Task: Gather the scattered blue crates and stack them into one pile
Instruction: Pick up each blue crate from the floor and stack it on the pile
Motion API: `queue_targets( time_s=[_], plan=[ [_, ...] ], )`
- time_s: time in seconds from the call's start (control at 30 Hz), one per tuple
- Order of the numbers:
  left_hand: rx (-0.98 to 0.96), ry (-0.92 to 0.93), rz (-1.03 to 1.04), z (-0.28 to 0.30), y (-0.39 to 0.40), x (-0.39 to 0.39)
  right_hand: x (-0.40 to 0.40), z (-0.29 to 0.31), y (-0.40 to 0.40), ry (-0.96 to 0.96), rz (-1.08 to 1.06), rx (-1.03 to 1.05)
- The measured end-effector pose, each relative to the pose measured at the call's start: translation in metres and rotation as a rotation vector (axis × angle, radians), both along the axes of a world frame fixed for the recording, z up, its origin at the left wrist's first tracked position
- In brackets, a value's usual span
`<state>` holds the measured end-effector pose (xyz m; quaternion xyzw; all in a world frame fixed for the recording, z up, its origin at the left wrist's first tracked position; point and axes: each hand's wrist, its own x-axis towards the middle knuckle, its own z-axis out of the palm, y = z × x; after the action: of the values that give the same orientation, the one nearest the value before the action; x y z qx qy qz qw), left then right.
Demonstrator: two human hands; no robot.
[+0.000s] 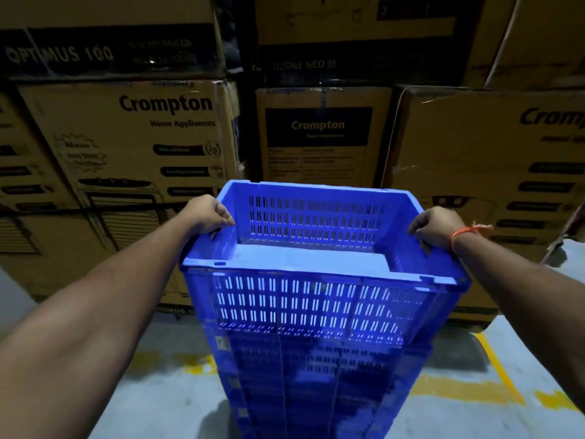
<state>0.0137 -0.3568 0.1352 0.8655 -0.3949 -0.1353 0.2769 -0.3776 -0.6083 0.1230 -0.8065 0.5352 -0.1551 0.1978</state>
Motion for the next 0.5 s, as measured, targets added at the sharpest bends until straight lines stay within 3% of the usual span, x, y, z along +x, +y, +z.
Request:
queue_targets(
  time_s=[0.5],
  plan=[
    [-0.015,0.005,0.016,-0.040,-0.040,0.032,0.018,-0.010,-0.022,0.046,-0.051,-0.018]
  ],
)
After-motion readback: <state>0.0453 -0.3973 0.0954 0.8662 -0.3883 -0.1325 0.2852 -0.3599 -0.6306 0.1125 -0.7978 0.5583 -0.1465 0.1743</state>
